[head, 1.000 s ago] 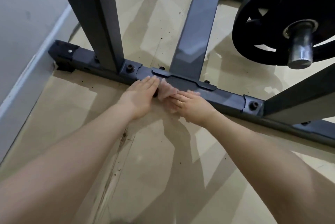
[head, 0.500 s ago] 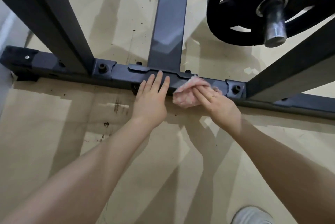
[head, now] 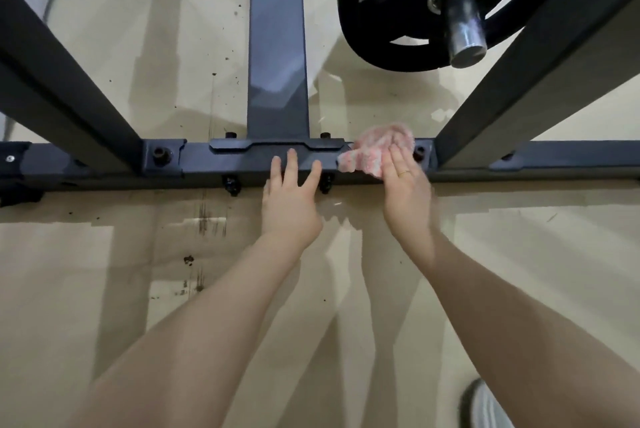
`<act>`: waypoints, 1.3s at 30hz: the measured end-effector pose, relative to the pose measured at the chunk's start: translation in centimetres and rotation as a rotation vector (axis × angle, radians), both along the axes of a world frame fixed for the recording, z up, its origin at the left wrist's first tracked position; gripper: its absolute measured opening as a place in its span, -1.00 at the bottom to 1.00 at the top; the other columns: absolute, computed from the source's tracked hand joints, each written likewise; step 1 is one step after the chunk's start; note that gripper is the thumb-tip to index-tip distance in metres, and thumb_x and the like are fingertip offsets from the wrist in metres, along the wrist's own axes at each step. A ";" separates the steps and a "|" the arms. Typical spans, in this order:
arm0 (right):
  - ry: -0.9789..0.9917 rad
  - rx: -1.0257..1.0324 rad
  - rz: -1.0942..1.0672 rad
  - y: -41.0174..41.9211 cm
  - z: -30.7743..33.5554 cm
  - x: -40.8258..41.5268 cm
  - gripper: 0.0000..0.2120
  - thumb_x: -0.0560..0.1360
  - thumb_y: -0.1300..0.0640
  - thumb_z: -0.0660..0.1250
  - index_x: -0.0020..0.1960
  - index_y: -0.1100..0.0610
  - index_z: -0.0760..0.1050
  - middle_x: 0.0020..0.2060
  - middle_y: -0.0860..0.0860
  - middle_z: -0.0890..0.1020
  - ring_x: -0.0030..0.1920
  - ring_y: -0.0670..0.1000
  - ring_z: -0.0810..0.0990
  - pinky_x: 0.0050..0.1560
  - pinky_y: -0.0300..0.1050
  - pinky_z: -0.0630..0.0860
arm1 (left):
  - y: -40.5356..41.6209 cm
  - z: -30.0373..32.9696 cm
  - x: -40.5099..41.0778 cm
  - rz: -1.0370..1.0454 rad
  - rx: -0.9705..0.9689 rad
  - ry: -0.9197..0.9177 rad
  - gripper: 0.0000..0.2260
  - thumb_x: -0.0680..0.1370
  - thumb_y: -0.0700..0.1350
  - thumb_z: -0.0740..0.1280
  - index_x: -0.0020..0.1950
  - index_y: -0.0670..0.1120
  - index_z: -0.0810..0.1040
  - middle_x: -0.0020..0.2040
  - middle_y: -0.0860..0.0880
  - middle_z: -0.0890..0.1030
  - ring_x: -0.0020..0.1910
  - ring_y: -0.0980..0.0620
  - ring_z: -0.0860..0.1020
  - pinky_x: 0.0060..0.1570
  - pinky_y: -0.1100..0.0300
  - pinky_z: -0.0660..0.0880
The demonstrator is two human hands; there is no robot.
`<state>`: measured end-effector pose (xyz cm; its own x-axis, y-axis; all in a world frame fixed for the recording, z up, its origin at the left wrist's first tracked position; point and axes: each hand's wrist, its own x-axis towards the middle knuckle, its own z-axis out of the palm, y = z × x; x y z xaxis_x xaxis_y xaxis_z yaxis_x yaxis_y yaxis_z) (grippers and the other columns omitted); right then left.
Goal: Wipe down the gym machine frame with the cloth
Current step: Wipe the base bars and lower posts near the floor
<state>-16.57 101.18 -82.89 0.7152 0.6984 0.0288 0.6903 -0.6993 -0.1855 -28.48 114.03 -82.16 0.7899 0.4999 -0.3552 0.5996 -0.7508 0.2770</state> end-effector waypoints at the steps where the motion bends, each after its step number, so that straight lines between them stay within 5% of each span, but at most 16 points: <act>1: 0.049 0.002 -0.028 0.5 -0.4 -1.1 -0.51 0.54 0.45 0.09 0.47 0.33 0.18 0.47 0.23 0.21 0.49 0.15 0.20 0.42 -0.15 0.17 | -0.5 -0.1 0.2 0.039 -0.022 -0.004 -0.27 0.50 -0.16 0.26 0.54 0.11 -0.07 0.55 -0.10 -0.21 0.51 -0.17 -0.22 0.47 -0.03 -0.08; 3: 0.170 0.007 0.044 0.9 -0.4 -2.5 -0.48 0.61 0.34 0.05 0.54 0.18 0.03 0.54 0.07 0.04 0.54 -0.02 -0.02 0.40 -0.36 -0.06 | -1.1 -0.3 0.6 0.059 -0.031 0.016 -0.25 0.49 -0.19 0.23 0.54 0.16 -0.11 0.54 -0.12 -0.26 0.50 -0.21 -0.26 0.46 -0.04 -0.06; 6: 0.253 0.059 -0.044 0.1 1.0 -0.9 -0.46 0.56 0.29 0.22 0.51 0.18 0.17 0.52 0.06 0.17 0.52 -0.02 0.10 0.38 -0.34 0.05 | -1.4 -0.5 1.2 -0.009 0.014 0.095 -0.24 0.51 -0.18 0.18 0.51 0.21 -0.21 0.50 -0.24 -0.33 0.46 -0.33 -0.29 0.43 -0.07 0.04; 11: 0.257 -0.113 -0.033 -1.0 2.5 -0.5 -0.50 0.58 0.36 0.09 0.51 0.22 0.13 0.52 0.10 0.14 0.53 -0.01 0.06 0.39 -0.35 -0.05 | -1.9 -0.6 1.5 -0.020 0.074 0.118 -0.26 0.54 -0.14 0.19 0.51 0.19 -0.25 0.47 -0.34 -0.33 0.44 -0.40 -0.27 0.43 -0.09 0.01; 14: 0.219 -0.019 -0.042 -1.3 3.3 0.5 -0.52 0.59 0.32 0.12 0.50 0.22 0.18 0.51 0.09 0.17 0.51 0.02 0.10 0.41 -0.30 -0.02 | -1.7 -0.3 1.4 -0.023 0.069 0.133 -0.32 0.57 -0.09 0.15 0.52 0.18 -0.23 0.47 -0.35 -0.32 0.44 -0.41 -0.26 0.43 -0.15 -0.09; 22: 0.189 -0.156 -0.036 -2.6 0.5 -0.3 -0.48 0.63 0.33 0.00 0.55 0.21 -0.07 0.55 0.06 -0.01 0.54 -0.04 -0.05 0.43 -0.33 -0.13 | -2.8 -0.3 2.7 -0.098 0.143 0.085 -0.35 0.57 -0.13 0.15 0.55 -0.07 -0.16 0.55 -0.12 -0.21 0.53 -0.12 -0.16 0.46 -0.05 -0.15; 29: 0.122 -0.166 0.025 -2.5 0.0 1.3 -0.47 0.63 0.31 -0.04 0.54 0.23 -0.15 0.55 0.08 -0.08 0.54 -0.01 -0.10 0.46 -0.23 -0.10 | -3.4 -0.2 3.2 -0.067 0.167 0.119 -0.34 0.57 -0.15 0.16 0.54 -0.16 -0.16 0.56 -0.11 -0.18 0.53 -0.12 -0.13 0.46 0.02 -0.09; 37: 0.159 -0.048 0.004 -4.0 0.4 0.8 -0.52 0.60 0.23 0.04 0.50 0.27 0.11 0.51 0.15 0.16 0.49 0.10 0.15 0.41 -0.17 0.07 | -3.6 0.6 3.3 -0.112 0.208 0.180 -0.34 0.55 -0.23 0.15 0.54 -0.18 -0.18 0.55 -0.15 -0.16 0.53 -0.13 -0.10 0.47 0.07 -0.05; 39: 0.078 -0.043 0.061 -4.1 0.8 0.7 -0.53 0.54 0.31 0.15 0.44 0.36 0.24 0.43 0.25 0.30 0.42 0.14 0.34 0.32 -0.19 0.30 | -3.7 0.9 3.6 -0.103 0.213 0.210 -0.34 0.55 -0.23 0.15 0.54 -0.19 -0.17 0.55 -0.15 -0.16 0.53 -0.13 -0.09 0.47 0.06 -0.04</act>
